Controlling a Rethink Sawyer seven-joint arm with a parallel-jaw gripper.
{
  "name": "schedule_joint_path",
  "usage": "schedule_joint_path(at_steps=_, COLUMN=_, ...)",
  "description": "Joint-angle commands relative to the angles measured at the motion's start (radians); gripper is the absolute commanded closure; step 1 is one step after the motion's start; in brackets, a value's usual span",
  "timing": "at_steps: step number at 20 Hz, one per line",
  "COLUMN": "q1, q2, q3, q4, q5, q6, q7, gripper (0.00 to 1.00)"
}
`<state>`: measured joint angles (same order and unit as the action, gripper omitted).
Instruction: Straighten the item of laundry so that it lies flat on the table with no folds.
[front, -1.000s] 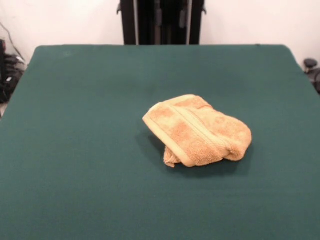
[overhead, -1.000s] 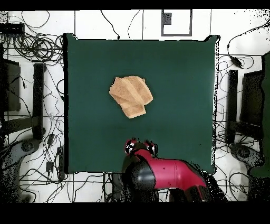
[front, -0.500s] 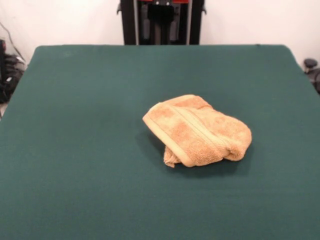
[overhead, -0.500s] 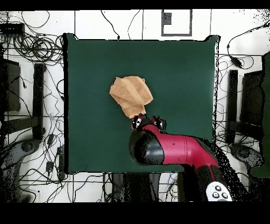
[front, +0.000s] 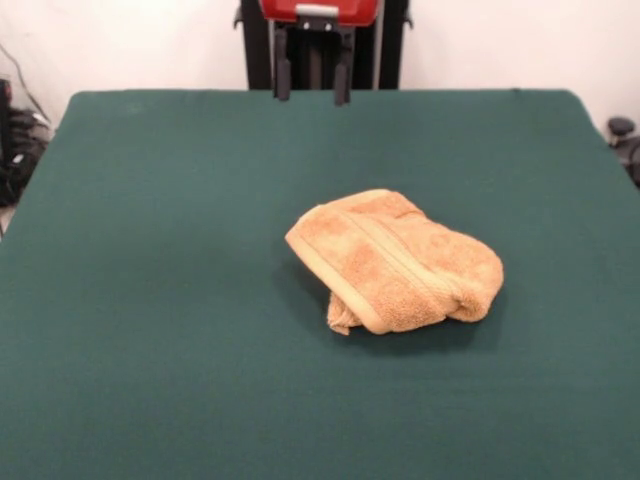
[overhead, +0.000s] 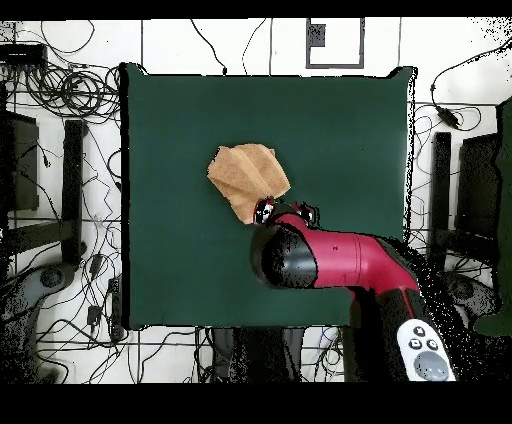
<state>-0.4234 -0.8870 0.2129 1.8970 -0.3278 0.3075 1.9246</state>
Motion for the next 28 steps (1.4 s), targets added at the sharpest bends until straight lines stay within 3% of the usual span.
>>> schedule_joint_path(at_steps=1, q1=0.008, q2=0.169, q3=0.124, q4=-0.178, q5=0.015, q6=0.155, q7=-0.055, gripper=0.00)
schedule_joint_path(at_steps=15, q1=0.126, q2=0.295, q3=0.059, q4=-0.389, q5=0.016, q6=0.216, q7=0.027, gripper=0.00)
schedule_joint_path(at_steps=28, q1=0.156, q2=0.297, q3=0.034, q4=-0.394, q5=0.030, q6=0.208, q7=0.054, gripper=0.00)
